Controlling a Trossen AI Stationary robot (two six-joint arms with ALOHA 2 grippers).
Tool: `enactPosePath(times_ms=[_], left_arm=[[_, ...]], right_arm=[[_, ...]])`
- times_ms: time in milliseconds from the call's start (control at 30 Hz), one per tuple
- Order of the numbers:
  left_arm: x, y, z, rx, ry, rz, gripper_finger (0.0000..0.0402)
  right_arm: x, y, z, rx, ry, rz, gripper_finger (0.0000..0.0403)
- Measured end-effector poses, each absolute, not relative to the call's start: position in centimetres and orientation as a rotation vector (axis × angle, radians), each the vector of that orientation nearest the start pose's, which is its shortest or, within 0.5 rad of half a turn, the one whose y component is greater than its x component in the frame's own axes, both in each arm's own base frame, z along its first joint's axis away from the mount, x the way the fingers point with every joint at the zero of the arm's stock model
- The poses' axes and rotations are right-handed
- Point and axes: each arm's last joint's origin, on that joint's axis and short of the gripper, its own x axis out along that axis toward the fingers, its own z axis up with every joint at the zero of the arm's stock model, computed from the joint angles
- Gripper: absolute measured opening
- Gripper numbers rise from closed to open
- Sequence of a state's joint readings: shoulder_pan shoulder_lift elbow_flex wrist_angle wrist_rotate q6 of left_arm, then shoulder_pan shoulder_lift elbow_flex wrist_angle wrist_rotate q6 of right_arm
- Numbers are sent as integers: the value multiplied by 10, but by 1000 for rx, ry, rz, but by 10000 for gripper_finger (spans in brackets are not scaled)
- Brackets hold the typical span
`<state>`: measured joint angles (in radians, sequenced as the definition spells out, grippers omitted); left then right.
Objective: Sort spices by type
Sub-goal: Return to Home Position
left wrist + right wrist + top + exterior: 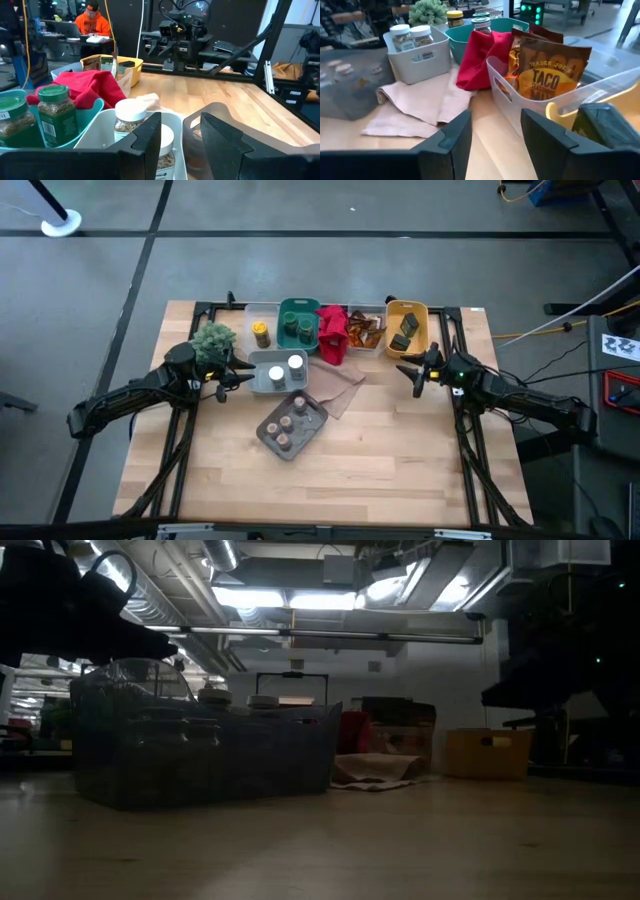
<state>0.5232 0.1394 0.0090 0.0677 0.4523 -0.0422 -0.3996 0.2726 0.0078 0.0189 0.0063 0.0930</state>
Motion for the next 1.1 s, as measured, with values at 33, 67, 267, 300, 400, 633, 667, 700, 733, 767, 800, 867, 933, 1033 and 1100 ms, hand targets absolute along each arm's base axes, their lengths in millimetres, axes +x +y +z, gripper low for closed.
enactPosePath(times_ms=[33, 67, 267, 300, 400, 633, 667, 700, 733, 767, 800, 867, 933, 1033, 1100], left_arm=[[95, 40, 162, -66, 54, 72, 127], [95, 40, 162, -58, 54, 72, 127], [96, 38, 162, -54, 56, 51, 127], [97, 37, 162, -55, 56, 37, 127], [99, 31, 162, -64, 58, -21, 127], [103, 17, 162, -76, 65, -139, 127], [103, 16, 162, -90, 67, -127, 127], [103, 15, 161, -99, 71, -108, 127], [104, 14, 161, -112, 73, -85, 127], [104, 13, 161, -118, 75, -62, 127], [104, 13, 160, -120, 78, -41, 127], [105, 12, 160, -118, 78, -4, 127], [105, 10, 160, -110, 75, 28, 127], [105, 9, 161, -101, 69, 77, 127], [106, 8, 161, -73, 69, 99, 127]], right_arm=[[103, -44, 145, 118, 229, -413, 170], [103, -44, 145, 99, 233, -410, 170], [103, -44, 144, 106, 235, -411, 170], [103, -44, 144, 117, 233, -412, 170], [103, -44, 144, 126, 232, -413, 170], [103, -44, 144, 132, 232, -414, 170], [103, -44, 144, 139, 230, -415, 170], [103, -44, 144, 149, 228, -416, 170], [103, -44, 144, 154, 227, -417, 170], [103, -44, 144, 160, 226, -418, 170], [103, -44, 144, 167, 224, -418, 170], [103, -44, 144, 173, 223, -419, 170], [103, -44, 144, 173, 223, -419, 170], [103, -44, 144, 174, 223, -420, 170], [103, -44, 144, 174, 223, -420, 170]])
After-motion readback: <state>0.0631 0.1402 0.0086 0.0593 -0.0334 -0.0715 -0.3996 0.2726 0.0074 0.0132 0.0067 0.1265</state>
